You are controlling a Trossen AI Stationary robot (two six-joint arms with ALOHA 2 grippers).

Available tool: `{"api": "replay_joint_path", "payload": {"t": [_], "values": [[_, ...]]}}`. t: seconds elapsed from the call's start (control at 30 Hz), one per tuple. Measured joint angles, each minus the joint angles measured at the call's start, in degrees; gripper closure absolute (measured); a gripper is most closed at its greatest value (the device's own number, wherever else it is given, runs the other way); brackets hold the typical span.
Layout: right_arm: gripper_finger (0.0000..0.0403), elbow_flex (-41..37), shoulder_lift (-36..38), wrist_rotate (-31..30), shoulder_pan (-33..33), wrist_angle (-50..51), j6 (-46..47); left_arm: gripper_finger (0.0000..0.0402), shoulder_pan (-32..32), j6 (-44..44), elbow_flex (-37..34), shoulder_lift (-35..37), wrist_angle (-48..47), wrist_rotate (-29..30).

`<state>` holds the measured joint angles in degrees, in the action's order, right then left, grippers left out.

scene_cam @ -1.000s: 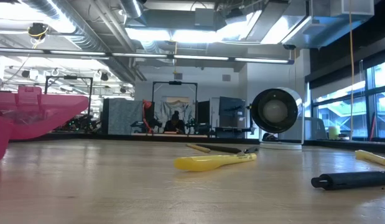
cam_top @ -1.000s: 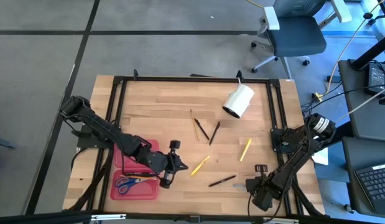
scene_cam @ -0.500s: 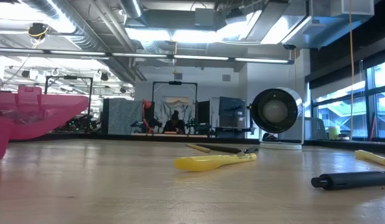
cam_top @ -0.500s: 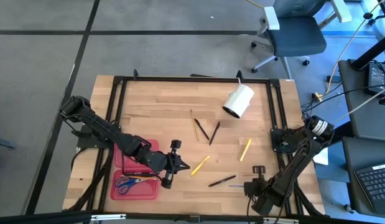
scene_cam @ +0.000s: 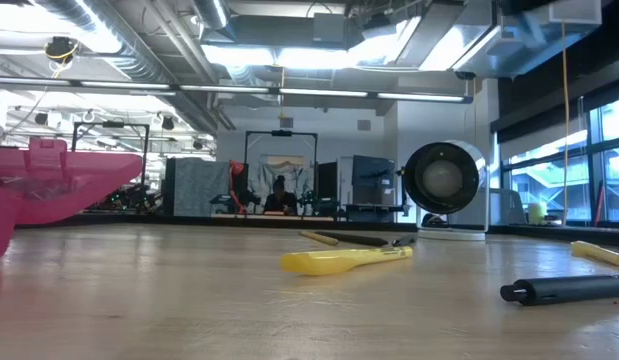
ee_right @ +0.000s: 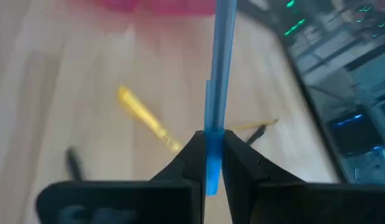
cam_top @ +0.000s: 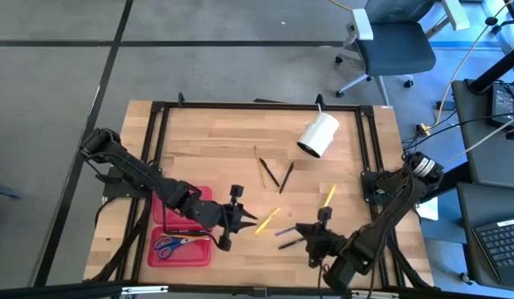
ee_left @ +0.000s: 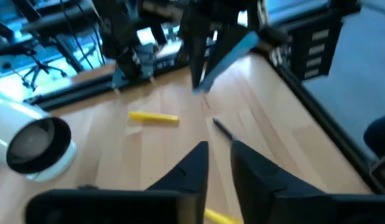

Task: Pick & place school supplies into a supply box
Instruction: Put the blue pen into the red supply box

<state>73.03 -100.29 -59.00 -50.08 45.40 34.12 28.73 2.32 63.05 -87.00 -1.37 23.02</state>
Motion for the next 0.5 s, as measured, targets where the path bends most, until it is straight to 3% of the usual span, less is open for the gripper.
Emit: {"api": "replay_joint_path", "payload": {"t": [0.27, 0.5], "values": [[0.0366, 0.01, 0.00, -2.48, 5.88, -13.77, -11.90, 0.0240, -0.01, 4.66, 0.00, 0.00, 3.11, 0.76], [0.0362, 0.01, 0.00, 0.66, 9.87, -25.91, -24.17, 0.0218, -0.33, 1.40, 0.00, -0.60, 3.79, 0.96]]}}
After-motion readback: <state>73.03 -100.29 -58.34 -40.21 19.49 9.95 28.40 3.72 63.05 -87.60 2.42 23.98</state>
